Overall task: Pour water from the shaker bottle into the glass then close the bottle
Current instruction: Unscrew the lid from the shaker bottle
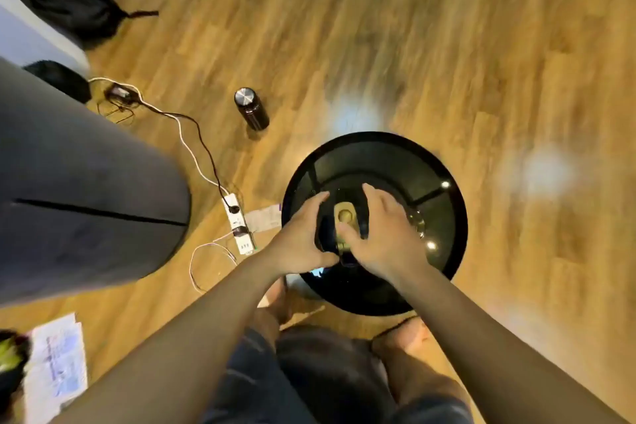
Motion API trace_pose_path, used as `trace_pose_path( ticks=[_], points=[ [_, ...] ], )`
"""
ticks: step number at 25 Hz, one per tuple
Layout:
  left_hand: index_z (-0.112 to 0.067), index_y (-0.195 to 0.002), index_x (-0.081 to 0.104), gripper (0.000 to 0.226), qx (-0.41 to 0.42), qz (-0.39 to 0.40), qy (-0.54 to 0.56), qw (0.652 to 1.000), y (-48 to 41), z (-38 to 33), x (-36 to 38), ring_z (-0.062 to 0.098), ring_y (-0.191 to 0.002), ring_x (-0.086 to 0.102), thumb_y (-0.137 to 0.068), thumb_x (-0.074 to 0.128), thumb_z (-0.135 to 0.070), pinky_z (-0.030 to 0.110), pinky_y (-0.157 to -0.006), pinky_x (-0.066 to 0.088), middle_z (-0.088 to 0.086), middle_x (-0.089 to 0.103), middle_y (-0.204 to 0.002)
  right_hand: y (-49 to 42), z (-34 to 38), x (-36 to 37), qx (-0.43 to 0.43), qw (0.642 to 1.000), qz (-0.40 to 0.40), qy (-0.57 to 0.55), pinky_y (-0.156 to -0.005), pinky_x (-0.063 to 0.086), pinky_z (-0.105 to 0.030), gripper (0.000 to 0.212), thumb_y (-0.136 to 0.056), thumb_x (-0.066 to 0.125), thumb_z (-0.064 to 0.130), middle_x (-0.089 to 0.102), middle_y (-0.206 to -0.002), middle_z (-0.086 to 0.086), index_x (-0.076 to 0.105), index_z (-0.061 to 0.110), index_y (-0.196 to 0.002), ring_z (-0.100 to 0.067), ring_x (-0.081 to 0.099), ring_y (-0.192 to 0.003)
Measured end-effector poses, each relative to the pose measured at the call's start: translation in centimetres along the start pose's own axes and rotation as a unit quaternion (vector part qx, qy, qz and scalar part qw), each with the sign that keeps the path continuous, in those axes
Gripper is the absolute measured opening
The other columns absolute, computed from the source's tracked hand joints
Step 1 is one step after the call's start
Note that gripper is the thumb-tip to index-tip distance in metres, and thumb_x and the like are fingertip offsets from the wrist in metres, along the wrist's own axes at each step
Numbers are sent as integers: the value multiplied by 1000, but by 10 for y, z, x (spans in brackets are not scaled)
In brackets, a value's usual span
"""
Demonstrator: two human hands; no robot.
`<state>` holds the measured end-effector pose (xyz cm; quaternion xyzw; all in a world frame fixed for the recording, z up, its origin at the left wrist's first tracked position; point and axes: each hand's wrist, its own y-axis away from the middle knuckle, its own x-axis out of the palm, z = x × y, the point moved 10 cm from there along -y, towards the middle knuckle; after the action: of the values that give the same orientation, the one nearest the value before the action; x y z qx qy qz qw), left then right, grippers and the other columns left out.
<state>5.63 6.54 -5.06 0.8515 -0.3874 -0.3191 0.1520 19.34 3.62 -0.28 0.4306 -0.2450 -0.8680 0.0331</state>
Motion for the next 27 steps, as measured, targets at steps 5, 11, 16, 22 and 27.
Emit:
trace_pose_path(
  ticks=[5,11,16,22,27],
  points=[
    [-37,-161,9,138,70,-46,82,993,-30,51,43,1,-148,34,-57,98,-41,24,-119,34,-21,30,-162,-25,-20,67,1,995,-93,-35,-110,39,-43,80,-88,53,58,37,-154,-7,24,21,-152,-26,34,-140],
    [-46,-156,22,119,221,-177,116,952,-49,72,48,0,-145,39,-62,95,-49,12,-111,33,-35,37,-153,-35,-30,68,-63,962,-264,-45,-78,46,-33,59,-79,46,60,59,-116,0,49,22,-125,-20,54,-103],
    [-36,-149,34,124,235,-211,137,939,-58,77,58,-5,-131,53,-46,103,-43,17,-107,44,-21,57,-140,-36,-20,57,-138,968,-200,-54,-76,47,-37,45,-83,61,50,64,-103,-2,52,20,-116,-25,60,-94],
    [-31,-153,31,132,178,-198,116,957,-59,77,57,3,-127,52,-42,99,-55,20,-103,45,-16,53,-139,-27,2,55,-116,900,-230,353,-68,41,-38,61,-96,30,59,61,-115,-13,47,9,-126,-33,58,-105],
    [-25,-132,49,105,189,-204,130,952,-54,74,57,14,-116,66,-44,102,-45,41,-98,56,-4,70,-123,-27,4,62,-82,924,-165,334,-76,44,-41,56,-99,35,54,52,-124,-16,42,10,-134,-37,56,-107]
  ],
)
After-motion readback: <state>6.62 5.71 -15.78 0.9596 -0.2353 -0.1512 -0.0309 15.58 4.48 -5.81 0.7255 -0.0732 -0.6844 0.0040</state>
